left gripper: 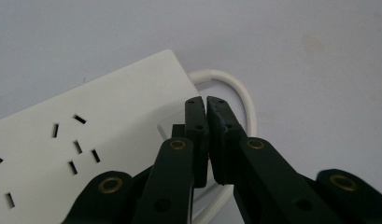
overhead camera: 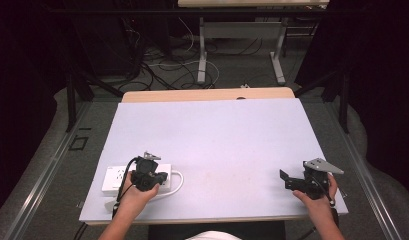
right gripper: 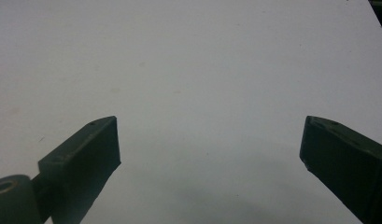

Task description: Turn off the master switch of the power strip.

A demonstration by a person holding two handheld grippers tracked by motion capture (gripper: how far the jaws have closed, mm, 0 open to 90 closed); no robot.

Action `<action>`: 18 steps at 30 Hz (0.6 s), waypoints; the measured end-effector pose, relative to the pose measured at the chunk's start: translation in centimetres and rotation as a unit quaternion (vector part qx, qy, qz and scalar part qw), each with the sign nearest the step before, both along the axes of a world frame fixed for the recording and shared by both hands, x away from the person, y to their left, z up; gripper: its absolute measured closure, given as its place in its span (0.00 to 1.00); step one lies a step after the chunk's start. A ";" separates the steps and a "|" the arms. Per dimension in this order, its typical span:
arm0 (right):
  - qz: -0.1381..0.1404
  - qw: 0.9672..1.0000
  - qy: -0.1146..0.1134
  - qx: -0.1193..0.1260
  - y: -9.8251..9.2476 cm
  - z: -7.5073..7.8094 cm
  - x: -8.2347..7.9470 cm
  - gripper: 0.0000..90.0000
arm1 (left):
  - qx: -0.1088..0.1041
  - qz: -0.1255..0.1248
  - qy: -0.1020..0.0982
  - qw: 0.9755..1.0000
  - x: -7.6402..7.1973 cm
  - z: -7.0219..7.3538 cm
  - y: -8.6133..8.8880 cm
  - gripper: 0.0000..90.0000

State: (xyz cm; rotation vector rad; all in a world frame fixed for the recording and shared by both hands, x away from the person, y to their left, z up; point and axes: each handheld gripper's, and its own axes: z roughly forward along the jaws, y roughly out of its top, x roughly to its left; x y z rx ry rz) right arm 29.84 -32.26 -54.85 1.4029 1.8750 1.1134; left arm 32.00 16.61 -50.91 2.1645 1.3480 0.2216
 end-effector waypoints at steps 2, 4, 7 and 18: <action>0.000 1.000 0.001 0.000 0.0 0.0 0.0 0.05 | 0.000 -0.005 0.001 1.000 0.0 0.1 0.1 0.95; 0.000 1.000 -0.004 0.001 0.0 0.0 0.0 0.05 | 0.001 -0.005 0.001 1.000 0.0 0.2 0.1 0.95; 0.002 1.000 -0.002 -0.001 -0.1 0.0 0.0 0.05 | -0.004 -0.001 -0.001 1.000 -0.1 0.3 0.2 0.93; 0.003 1.000 -0.008 0.001 -0.1 0.0 0.1 0.05 | -0.003 -0.003 -0.004 1.000 -0.1 0.6 0.5 0.84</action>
